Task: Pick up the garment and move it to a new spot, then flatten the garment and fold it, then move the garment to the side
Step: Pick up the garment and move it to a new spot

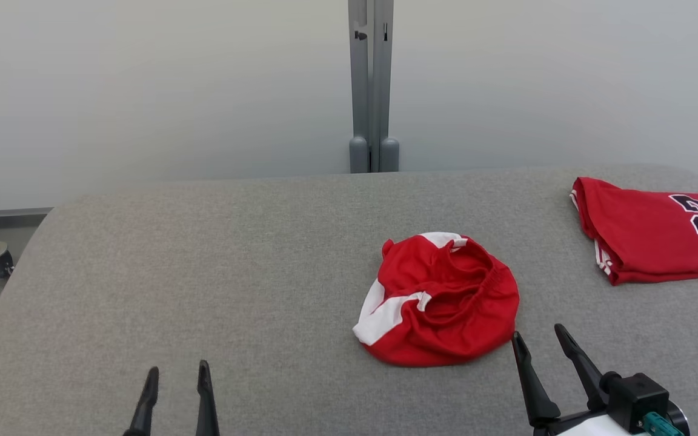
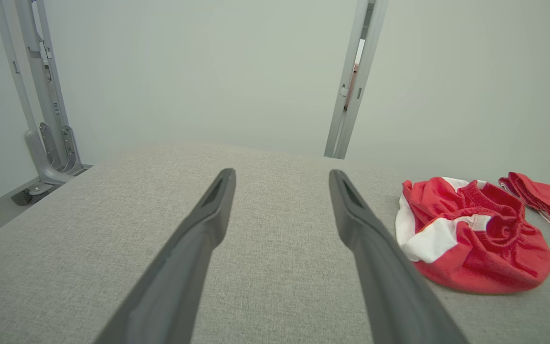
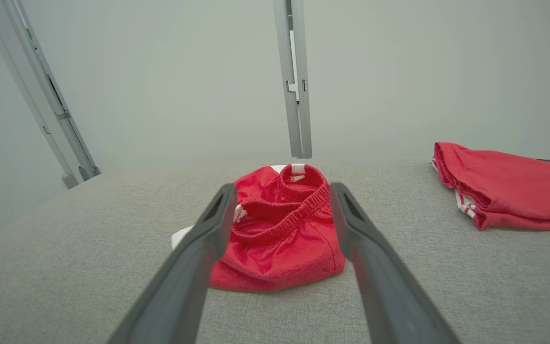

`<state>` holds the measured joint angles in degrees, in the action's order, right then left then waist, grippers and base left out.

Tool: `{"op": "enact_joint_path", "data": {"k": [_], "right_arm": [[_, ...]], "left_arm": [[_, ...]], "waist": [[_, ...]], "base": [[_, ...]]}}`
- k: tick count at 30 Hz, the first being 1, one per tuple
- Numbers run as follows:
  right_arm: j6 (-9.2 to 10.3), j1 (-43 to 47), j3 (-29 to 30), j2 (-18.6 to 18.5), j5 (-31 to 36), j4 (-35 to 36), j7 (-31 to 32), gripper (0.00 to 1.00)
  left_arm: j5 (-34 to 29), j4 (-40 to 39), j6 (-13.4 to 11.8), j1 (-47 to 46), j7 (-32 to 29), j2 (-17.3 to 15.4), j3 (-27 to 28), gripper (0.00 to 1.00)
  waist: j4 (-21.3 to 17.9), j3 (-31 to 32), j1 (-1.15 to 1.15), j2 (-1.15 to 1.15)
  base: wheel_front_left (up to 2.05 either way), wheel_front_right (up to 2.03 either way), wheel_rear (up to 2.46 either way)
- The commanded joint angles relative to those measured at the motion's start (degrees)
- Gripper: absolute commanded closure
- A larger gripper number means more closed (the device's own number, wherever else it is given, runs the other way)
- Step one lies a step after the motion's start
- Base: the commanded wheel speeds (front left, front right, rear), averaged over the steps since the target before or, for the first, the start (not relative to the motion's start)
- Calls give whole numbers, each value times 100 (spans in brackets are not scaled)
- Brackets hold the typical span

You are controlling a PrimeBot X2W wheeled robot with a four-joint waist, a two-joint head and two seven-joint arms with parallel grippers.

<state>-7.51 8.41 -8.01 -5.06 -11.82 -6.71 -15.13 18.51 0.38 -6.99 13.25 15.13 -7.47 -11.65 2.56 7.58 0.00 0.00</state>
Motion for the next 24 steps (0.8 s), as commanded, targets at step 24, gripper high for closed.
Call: {"op": "enact_joint_path", "data": {"k": [24], "right_arm": [[4, 314, 177, 110, 103, 68, 0, 0]], "left_arm": [[-818, 21, 898, 262, -2, 457, 338, 0]], "waist": [[33, 110, 0, 0]], "base": [[0, 0, 0]]}}
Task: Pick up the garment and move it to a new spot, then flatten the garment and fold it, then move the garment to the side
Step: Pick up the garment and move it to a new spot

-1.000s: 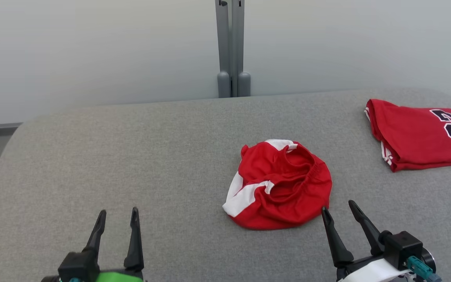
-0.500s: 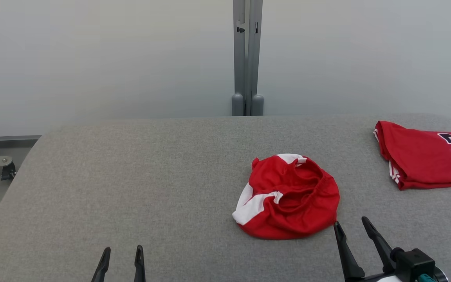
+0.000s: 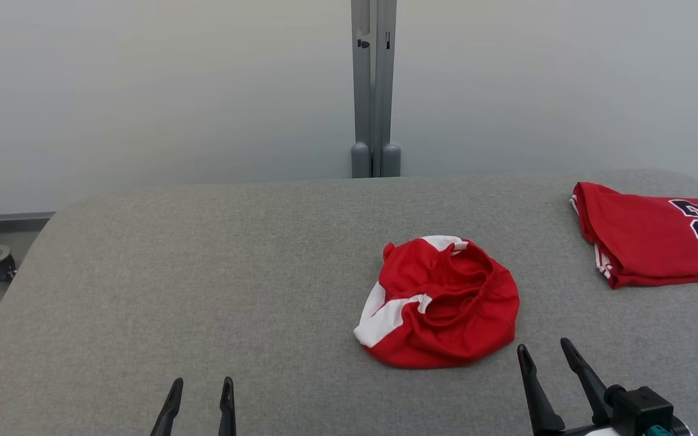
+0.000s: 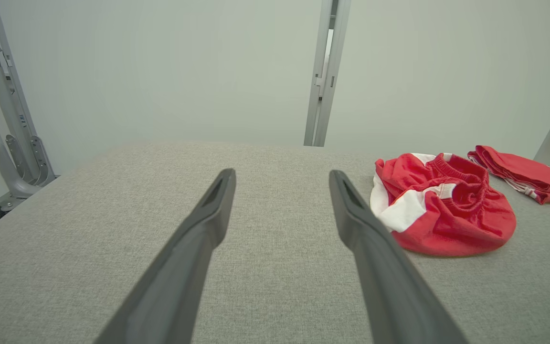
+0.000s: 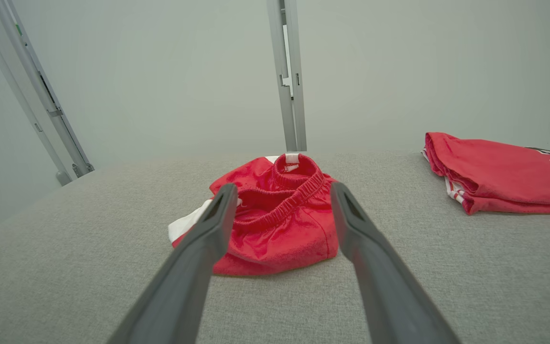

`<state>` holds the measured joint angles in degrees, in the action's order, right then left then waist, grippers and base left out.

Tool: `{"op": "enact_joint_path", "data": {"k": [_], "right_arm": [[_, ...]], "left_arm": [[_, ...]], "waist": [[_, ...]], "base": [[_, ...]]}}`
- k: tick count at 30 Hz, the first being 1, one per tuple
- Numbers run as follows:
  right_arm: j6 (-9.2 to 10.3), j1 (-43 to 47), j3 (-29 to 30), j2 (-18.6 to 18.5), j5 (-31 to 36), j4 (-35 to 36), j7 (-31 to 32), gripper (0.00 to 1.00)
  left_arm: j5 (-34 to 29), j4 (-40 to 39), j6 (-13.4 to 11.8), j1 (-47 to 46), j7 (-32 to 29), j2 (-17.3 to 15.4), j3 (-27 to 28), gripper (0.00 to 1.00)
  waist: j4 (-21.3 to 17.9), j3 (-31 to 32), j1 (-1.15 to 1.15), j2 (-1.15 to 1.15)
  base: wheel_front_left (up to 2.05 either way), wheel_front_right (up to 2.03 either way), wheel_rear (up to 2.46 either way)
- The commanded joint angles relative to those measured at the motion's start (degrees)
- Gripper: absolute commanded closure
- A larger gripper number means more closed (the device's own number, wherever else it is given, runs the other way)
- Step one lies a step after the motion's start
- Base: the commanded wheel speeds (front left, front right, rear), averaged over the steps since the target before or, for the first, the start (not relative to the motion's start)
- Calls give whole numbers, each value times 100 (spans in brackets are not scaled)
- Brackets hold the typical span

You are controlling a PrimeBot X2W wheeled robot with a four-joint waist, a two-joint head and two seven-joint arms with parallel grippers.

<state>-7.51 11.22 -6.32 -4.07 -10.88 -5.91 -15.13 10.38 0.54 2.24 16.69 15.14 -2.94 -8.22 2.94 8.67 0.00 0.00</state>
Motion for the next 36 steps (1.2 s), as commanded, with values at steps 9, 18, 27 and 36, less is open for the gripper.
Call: {"op": "enact_joint_path", "data": {"k": [9, 18, 27, 36], "right_arm": [[4, 23, 24, 29, -6, -30, 0, 0], [4, 41, 33, 41, 8, -35, 0, 0], [4, 21, 18, 42, 8, -52, 0, 0], [4, 55, 8, 36, -4, -65, 0, 0]], "left_arm": [[-52, 44, -42, -117, -3, 3, -42, 0], [-81, 98, -56, -159, -3, 3, -83, 0], [-118, 127, -7, -191, -3, 3, -99, 0], [-127, 156, -24, -166, -3, 3, -139, 0]], "waist": [[-28, -11, 0, 0], [-43, -18, 0, 0], [-53, -59, 0, 0], [-64, -57, 0, 0]], "base": [[0, 0, 0], [0, 0, 0], [0, 0, 0], [0, 0, 0]]}}
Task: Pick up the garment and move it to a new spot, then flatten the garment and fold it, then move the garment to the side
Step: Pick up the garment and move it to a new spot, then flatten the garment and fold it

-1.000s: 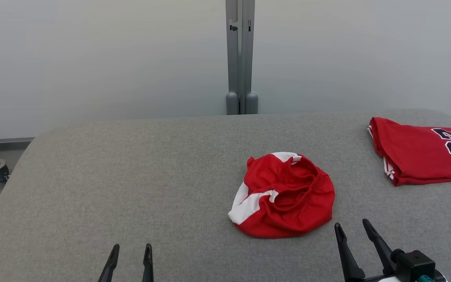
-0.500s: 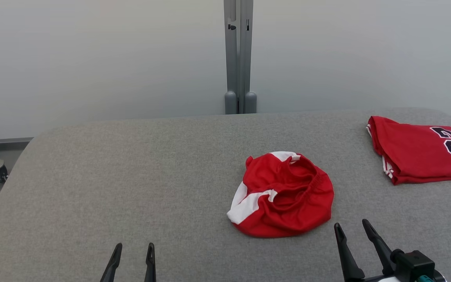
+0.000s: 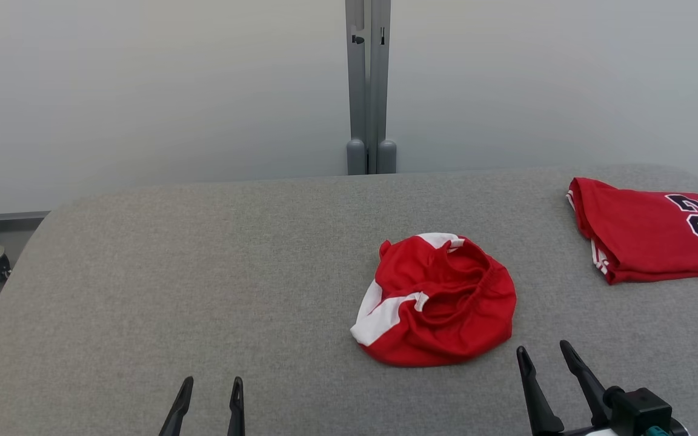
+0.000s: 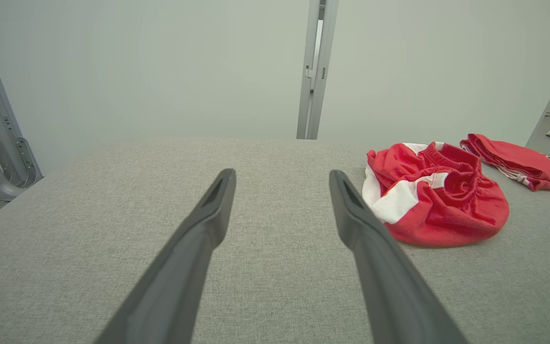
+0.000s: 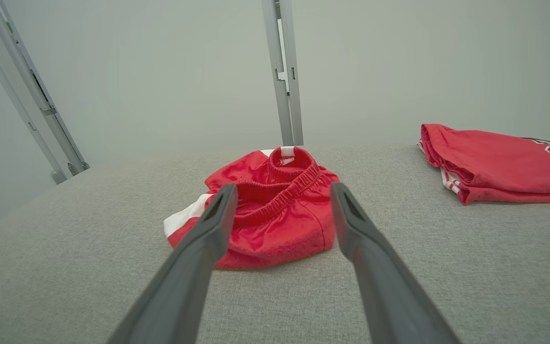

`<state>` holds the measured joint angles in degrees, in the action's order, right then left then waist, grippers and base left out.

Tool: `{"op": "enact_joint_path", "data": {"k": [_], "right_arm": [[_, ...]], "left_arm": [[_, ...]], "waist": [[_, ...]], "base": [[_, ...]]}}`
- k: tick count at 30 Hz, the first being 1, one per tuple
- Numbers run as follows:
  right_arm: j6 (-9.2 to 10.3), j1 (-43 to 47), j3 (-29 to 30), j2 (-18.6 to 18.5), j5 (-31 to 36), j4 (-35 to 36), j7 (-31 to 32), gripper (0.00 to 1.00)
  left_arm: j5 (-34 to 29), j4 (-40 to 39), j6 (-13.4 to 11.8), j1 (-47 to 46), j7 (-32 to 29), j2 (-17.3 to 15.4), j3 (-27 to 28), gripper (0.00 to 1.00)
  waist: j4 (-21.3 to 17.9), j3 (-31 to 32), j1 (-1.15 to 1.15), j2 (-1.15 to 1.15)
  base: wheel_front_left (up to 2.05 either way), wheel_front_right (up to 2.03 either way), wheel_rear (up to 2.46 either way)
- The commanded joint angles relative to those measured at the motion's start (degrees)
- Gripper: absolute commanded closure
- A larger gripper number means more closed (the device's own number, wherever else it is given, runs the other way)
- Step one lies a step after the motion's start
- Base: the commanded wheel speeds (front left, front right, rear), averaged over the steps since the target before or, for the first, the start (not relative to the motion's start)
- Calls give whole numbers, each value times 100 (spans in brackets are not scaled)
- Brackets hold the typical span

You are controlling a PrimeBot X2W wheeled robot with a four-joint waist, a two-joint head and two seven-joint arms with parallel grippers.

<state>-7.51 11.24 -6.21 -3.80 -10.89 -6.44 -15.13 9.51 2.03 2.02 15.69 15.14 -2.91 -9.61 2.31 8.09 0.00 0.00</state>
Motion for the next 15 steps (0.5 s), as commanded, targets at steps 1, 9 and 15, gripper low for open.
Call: {"op": "enact_joint_path", "data": {"k": [1, 9, 15], "right_arm": [[4, 54, -8, 9, -6, -12, 0, 0], [4, 37, -3, 14, -17, -17, 0, 0], [4, 22, -2, 9, -34, -24, 0, 0]], "left_arm": [[-45, 11, -4, -62, -3, 0, -5, 0], [-69, 37, 3, -85, -3, -1, -22, 0], [-81, 31, -8, -99, -3, -1, -31, 0]], "waist": [[-4, 3, 0, 0], [-12, -14, 0, 0], [-25, -42, 0, 0]], "base": [[0, 0, 0], [0, 0, 0], [0, 0, 0]]}}
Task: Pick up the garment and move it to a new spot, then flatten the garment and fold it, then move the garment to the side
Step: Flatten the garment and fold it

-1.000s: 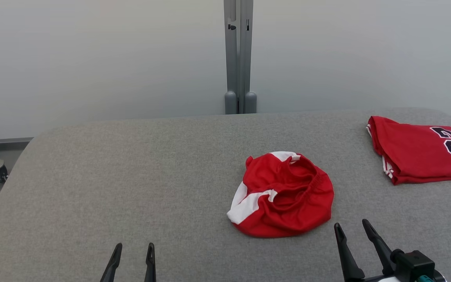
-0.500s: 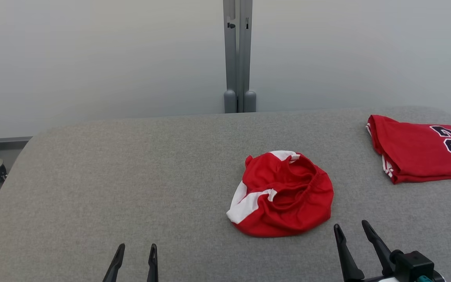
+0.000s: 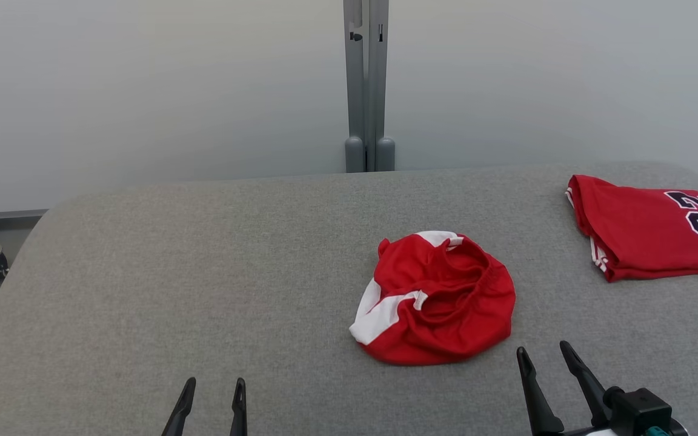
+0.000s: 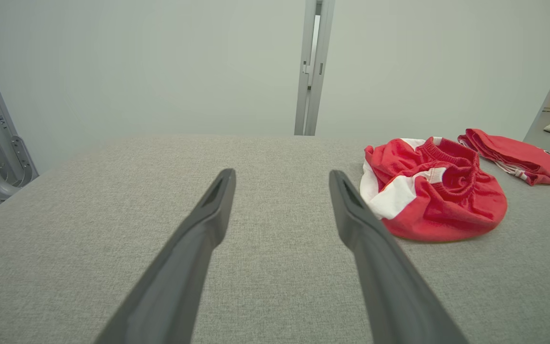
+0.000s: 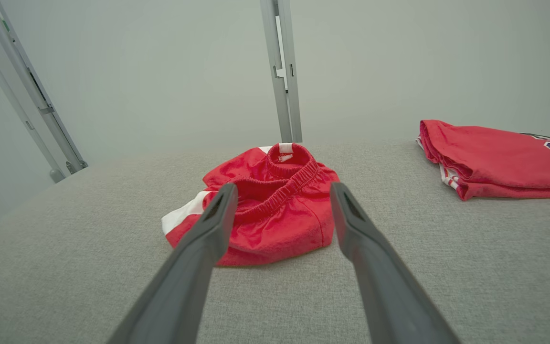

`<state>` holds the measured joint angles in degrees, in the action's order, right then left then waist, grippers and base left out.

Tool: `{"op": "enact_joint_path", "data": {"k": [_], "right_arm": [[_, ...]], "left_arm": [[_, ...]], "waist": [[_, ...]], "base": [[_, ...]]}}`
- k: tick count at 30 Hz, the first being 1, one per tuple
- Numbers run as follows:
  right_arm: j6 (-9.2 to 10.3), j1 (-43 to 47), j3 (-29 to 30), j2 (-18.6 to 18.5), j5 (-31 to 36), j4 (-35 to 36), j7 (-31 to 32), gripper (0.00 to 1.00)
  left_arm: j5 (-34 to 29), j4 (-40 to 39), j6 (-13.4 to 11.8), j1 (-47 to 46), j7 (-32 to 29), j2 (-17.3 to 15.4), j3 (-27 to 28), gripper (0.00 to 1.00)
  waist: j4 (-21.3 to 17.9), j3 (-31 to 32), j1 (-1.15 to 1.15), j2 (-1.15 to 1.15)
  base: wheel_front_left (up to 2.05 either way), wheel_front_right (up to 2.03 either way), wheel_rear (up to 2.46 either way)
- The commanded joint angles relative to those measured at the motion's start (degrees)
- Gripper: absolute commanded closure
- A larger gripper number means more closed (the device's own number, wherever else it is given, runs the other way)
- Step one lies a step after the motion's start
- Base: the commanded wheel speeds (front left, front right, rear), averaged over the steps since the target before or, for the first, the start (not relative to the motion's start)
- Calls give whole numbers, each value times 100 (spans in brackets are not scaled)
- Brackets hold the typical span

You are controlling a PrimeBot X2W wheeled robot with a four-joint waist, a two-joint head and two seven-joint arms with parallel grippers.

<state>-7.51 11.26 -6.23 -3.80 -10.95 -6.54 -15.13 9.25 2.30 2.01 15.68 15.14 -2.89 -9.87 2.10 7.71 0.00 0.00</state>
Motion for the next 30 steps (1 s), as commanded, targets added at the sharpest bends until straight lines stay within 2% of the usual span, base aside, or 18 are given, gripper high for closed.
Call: {"op": "enact_joint_path", "data": {"k": [1, 11, 17, 22, 26, 30], "right_arm": [[4, 15, 1, 6, -29, -12, 0, 0], [4, -185, -67, -77, 25, 8, 0, 0], [4, -352, -78, -175, 59, 18, 0, 0], [4, -610, -139, -251, 85, 100, 0, 0], [4, -829, -157, -291, 113, 160, 0, 0], [4, -1041, -178, -273, 125, 207, 0, 0]], "left_arm": [[-56, 0, -13, -102, -3, -2, -9, 0], [-39, 200, 210, -681, -3, -2, -383, 0], [127, 763, 368, -1643, -3, -7, -1010, 0], [193, 1585, 473, -2905, -80, -9, -1846, 0], [535, 2077, 499, -3958, -295, -19, -2521, 0], [1391, 2448, 307, -4826, -767, -8, -3025, 0]], "waist": [[-8, -11, 0, 0], [-267, -350, 0, 0], [-543, -737, 0, 0], [-764, -1323, 0, 0], [-886, -1825, 0, 0], [-1038, -2205, 0, 0]], "base": [[0, 0, 0], [0, 0, 0], [0, 0, 0], [0, 0, 0], [0, 0, 0], [0, 0, 0]]}}
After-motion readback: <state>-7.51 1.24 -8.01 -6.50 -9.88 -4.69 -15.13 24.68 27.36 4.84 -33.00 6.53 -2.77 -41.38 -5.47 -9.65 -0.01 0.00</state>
